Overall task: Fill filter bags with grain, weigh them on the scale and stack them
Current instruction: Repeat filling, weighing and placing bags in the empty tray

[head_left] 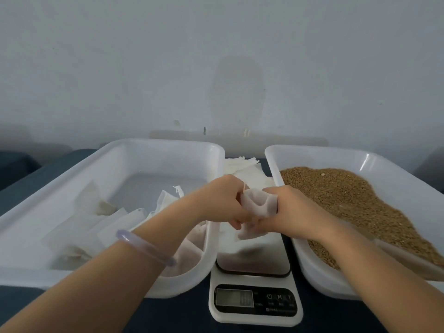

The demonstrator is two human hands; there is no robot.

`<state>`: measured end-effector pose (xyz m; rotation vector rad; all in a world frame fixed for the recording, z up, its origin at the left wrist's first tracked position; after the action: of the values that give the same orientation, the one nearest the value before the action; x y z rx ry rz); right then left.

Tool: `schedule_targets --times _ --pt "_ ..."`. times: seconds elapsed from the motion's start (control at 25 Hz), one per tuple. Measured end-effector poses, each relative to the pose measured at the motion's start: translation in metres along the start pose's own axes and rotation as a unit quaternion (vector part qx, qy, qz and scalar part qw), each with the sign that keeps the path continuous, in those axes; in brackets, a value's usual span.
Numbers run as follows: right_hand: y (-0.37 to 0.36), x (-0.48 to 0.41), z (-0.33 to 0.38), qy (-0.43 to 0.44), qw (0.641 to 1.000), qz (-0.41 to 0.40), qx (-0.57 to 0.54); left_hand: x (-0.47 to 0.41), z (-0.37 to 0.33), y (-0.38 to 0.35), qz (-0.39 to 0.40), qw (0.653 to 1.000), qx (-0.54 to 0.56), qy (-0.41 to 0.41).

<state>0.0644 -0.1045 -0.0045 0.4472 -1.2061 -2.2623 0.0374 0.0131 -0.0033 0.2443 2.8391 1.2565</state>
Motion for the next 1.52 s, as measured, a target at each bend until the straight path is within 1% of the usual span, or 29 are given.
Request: schedule_targets --times 0.04,0.08,0.16,0.2,0.24,0.4,0.44,0.52,0.6,0.68,0.8,0.96,1.2,1.28,1.32,1.44,1.52 --pt "-0.002 0.001 -0.003 -0.009 1.000 0.002 0.022 -0.002 -0.003 -0.002 -0.002 0.999 -0.043 -0.008" --pt "-0.003 0.002 -0.004 -0.010 0.999 -0.002 0.053 -0.003 -0.008 -0.004 -0.011 0.994 -0.110 -0.020" --pt "-0.004 0.001 -0.002 0.000 0.996 -0.008 0.094 -0.005 -0.015 -0.009 -0.035 0.968 -0.241 -0.053" --pt "-0.004 0.000 -0.001 0.003 0.995 -0.006 0.101 -0.005 -0.016 -0.009 -0.048 0.960 -0.269 -0.066" --pt "-0.005 -0.001 0.000 0.007 0.994 -0.004 0.106 -0.005 -0.015 -0.007 -0.055 0.958 -0.274 -0.071" --pt "-0.010 -0.005 -0.001 0.010 0.989 -0.008 0.148 -0.001 -0.004 -0.002 -0.050 0.983 -0.172 -0.039" --pt "-0.012 -0.005 -0.001 0.010 0.988 -0.011 0.153 0.000 0.000 -0.004 -0.037 0.984 -0.172 -0.024" --pt "-0.014 -0.005 0.001 0.020 0.985 -0.012 0.169 -0.001 0.003 -0.008 -0.024 0.978 -0.208 -0.004" --pt "-0.014 -0.005 0.000 0.029 0.984 -0.012 0.174 -0.002 0.004 -0.007 -0.033 0.975 -0.220 0.000" --pt "-0.016 -0.006 0.000 0.031 0.980 -0.012 0.195 -0.001 0.003 -0.007 -0.040 0.971 -0.236 -0.007" --pt "-0.018 -0.009 0.001 0.030 0.972 -0.012 0.231 -0.005 0.001 -0.012 -0.022 0.959 -0.283 -0.019" --pt "-0.019 -0.009 0.003 0.026 0.975 -0.001 0.222 -0.007 0.001 -0.018 0.005 0.946 -0.322 -0.030" --pt "-0.021 -0.007 0.005 0.029 0.970 0.005 0.241 -0.007 0.001 -0.020 0.008 0.948 -0.315 -0.044" --pt "-0.019 -0.005 0.004 0.032 0.976 0.012 0.215 -0.003 0.001 -0.019 -0.005 0.958 -0.282 -0.051" --pt "-0.016 -0.003 0.003 0.027 0.983 0.013 0.183 -0.001 0.003 -0.015 -0.017 0.968 -0.247 -0.047" --pt "-0.009 -0.002 -0.006 -0.012 0.999 0.018 0.032 0.004 0.008 -0.007 -0.040 0.991 -0.125 -0.031" --pt "-0.008 -0.002 -0.008 -0.010 1.000 0.014 -0.015 0.004 0.008 -0.007 -0.033 0.993 -0.111 -0.030"
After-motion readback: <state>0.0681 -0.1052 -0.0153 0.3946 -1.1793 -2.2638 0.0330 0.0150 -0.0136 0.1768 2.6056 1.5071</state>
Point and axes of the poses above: each hand's wrist, its own x-axis away from the middle knuckle, its own y-axis out of the back of the hand, z = x × y, the point moved 6 cm from there along -x, towards the middle knuckle, and after that the axes turned 3 degrees about -y, right-handed, at the moved point
